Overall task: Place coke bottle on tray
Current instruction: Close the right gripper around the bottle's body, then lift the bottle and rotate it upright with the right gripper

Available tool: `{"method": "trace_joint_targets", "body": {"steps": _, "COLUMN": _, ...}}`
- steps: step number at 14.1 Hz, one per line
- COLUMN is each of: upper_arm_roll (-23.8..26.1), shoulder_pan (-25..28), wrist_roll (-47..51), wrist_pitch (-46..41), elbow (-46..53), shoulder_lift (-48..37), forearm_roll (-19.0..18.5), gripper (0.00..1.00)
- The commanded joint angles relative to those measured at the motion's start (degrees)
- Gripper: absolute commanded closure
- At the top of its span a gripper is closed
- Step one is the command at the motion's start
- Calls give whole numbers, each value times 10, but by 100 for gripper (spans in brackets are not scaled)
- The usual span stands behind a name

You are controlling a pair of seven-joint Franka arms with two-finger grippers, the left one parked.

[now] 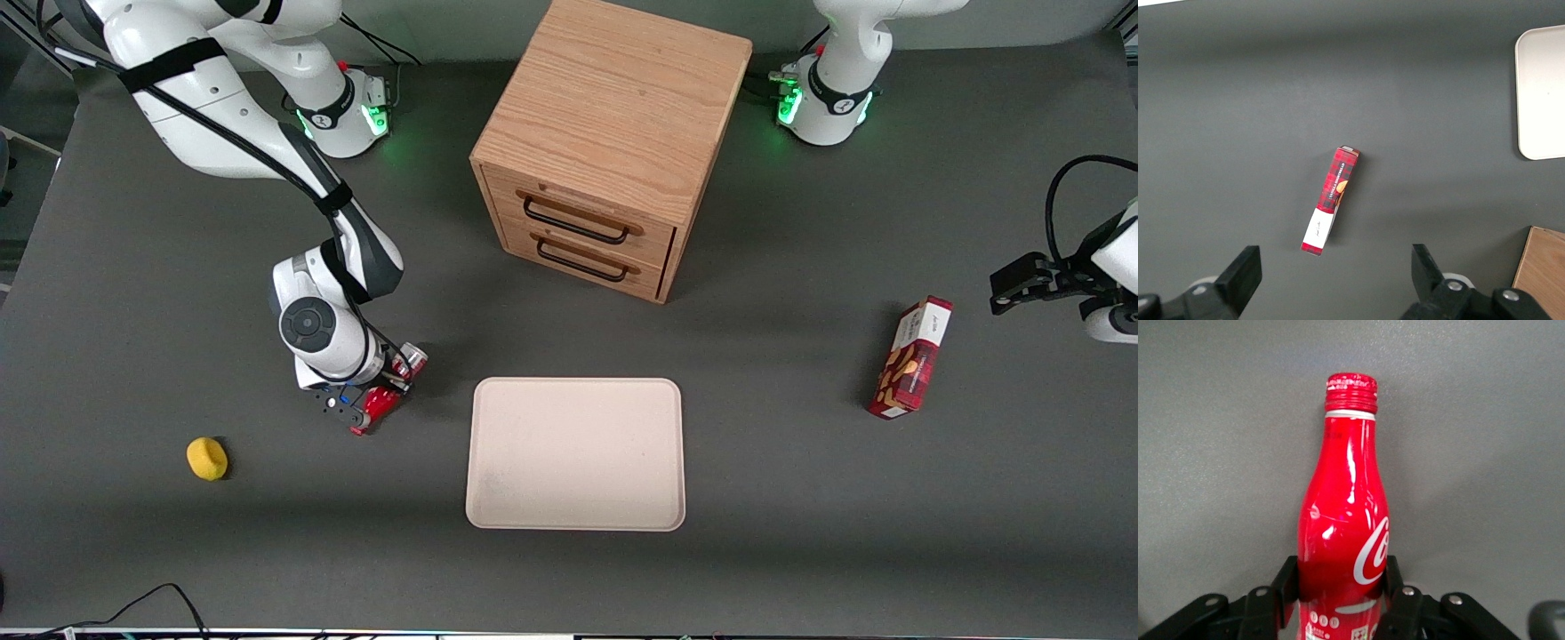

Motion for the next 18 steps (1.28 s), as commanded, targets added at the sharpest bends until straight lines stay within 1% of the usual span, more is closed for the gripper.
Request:
{"method": "trace_joint_targets", "body": {"steps": 1, "upper_arm_roll": -1, "shoulder_pan": -4, "wrist_roll": 19, "wrist_pitch": -12, "elbow": -3, "shoulder_lift": -29, "forearm_roll": -20, "gripper": 100}}
{"method": "trace_joint_targets", "body": {"steps": 3, "upper_arm_roll": 5, "shoulder_pan": -16, "wrist_roll": 8, "wrist_pitch": -87, "elbow": 17, "shoulder_lift": -66, "forearm_roll": -14, "gripper": 100}}
{"method": "trace_joint_targets", "body": {"steps": 5, "upper_arm_roll": 37, "shoulder_pan": -46, "wrist_roll": -31, "wrist_pitch": -184, "elbow": 79, "shoulder_lift": -95, "forearm_roll": 18, "gripper": 100}}
{"method": "trace_joint_targets", "body": {"steps": 6, "upper_arm_roll": 43, "shoulder_pan": -53, "wrist_roll": -39, "wrist_pitch": -225, "elbow": 105, "shoulder_lift": -104, "forearm_roll": 30, "gripper": 100}}
{"method": "trace_joint_targets", "body": {"steps": 10, "upper_arm_roll": 44, "shoulder_pan": -53, "wrist_roll": -59, "wrist_pitch": -399, "elbow": 240, "shoulder_lift": -112, "forearm_roll": 64, "gripper": 100}}
{"method": "trace_joint_targets", "body": {"steps": 12, "upper_arm_roll": 44, "shoulder_pan": -51, "wrist_roll": -77, "wrist_pitch": -470, "elbow": 313, "shoulder_lift": -111, "forearm_roll": 71, "gripper": 100}}
{"method": "trace_joint_targets", "body": {"steps": 13, "upper_arm_roll": 44, "shoulder_pan": -48, "wrist_roll": -79, "wrist_pitch": -501, "elbow": 346, "shoulder_lift": -106, "forearm_roll": 73, "gripper": 100}}
{"method": "trace_joint_targets", "body": {"steps": 15, "upper_arm_roll": 41, "shoulder_pan": -49, "wrist_roll": -77, "wrist_pitch": -541, "elbow": 389, "shoulder_lift": -97, "forearm_roll": 108, "gripper": 100}}
{"method": "trace_joint_targets", "body": {"steps": 17, "upper_arm_roll": 45, "shoulder_pan": -44, "wrist_roll": -77, "wrist_pitch": -540, "elbow": 403, "shoulder_lift": -78, "forearm_roll": 107, "gripper": 100}}
{"method": "trace_joint_targets", "body": {"steps": 18, "upper_arm_roll": 45, "shoulder_pan": -27, "wrist_roll": -72, "wrist_pitch": -536, "elbow": 423, "shoulder_lift": -49, "forearm_roll": 104, "gripper": 100}}
